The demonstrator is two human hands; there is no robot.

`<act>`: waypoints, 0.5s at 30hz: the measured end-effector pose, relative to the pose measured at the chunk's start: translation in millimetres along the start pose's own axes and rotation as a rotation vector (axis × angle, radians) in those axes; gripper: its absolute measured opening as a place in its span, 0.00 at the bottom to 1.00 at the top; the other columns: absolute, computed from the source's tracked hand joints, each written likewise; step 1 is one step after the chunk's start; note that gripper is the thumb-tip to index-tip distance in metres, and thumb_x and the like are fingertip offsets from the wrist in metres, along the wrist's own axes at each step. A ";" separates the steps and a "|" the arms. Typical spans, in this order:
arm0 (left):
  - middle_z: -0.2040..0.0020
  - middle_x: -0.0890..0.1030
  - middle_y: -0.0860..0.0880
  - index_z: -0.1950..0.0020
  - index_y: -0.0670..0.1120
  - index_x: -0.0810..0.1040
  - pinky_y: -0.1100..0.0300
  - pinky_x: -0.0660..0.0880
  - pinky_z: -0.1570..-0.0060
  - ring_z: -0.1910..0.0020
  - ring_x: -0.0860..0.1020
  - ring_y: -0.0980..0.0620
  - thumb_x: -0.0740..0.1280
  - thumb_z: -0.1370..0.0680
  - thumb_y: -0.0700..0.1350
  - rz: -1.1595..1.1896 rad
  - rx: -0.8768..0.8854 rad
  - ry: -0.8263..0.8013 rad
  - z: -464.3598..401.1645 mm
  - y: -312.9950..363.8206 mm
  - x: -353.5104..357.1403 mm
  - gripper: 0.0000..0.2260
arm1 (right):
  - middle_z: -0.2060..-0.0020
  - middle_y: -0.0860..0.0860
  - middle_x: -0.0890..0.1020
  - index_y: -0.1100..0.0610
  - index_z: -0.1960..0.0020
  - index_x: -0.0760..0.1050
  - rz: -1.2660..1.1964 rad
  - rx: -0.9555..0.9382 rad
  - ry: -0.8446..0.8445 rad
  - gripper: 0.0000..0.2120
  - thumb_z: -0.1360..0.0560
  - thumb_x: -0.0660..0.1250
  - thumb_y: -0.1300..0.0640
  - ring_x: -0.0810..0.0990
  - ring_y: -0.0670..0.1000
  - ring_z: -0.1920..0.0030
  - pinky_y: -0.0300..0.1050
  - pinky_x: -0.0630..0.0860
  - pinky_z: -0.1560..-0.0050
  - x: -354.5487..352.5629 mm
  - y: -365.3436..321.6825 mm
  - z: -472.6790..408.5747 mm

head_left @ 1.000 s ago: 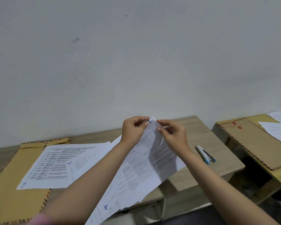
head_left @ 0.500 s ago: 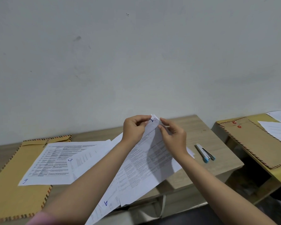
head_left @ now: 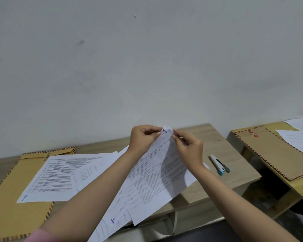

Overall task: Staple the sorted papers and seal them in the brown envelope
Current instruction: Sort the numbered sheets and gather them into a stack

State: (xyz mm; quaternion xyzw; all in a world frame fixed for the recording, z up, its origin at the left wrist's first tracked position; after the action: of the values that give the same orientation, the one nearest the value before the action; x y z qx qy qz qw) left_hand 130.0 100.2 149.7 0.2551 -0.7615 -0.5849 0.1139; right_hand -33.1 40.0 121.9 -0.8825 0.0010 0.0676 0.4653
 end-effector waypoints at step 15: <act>0.62 0.84 0.53 0.60 0.45 0.85 0.68 0.77 0.57 0.61 0.82 0.59 0.69 0.28 0.31 -0.097 0.063 -0.014 -0.1 6.5 -3.3 0.10 | 0.58 0.46 0.83 0.56 0.48 0.82 0.076 -0.141 -0.018 0.10 0.29 0.72 0.62 0.79 0.37 0.58 0.31 0.74 0.59 6.1 -8.1 0.3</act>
State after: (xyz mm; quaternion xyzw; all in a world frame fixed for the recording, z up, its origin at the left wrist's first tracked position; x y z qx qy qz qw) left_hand 131.2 103.1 156.3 0.2913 -0.7669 -0.5673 0.0720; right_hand -26.5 45.2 127.7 -0.9118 0.0255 0.0928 0.3991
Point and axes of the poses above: each hand's wrist, its own z-axis away from the middle knuckle, its own x-axis out of the palm, y = z × x, the point moved 5 cm from there along -z, towards the middle knuckle
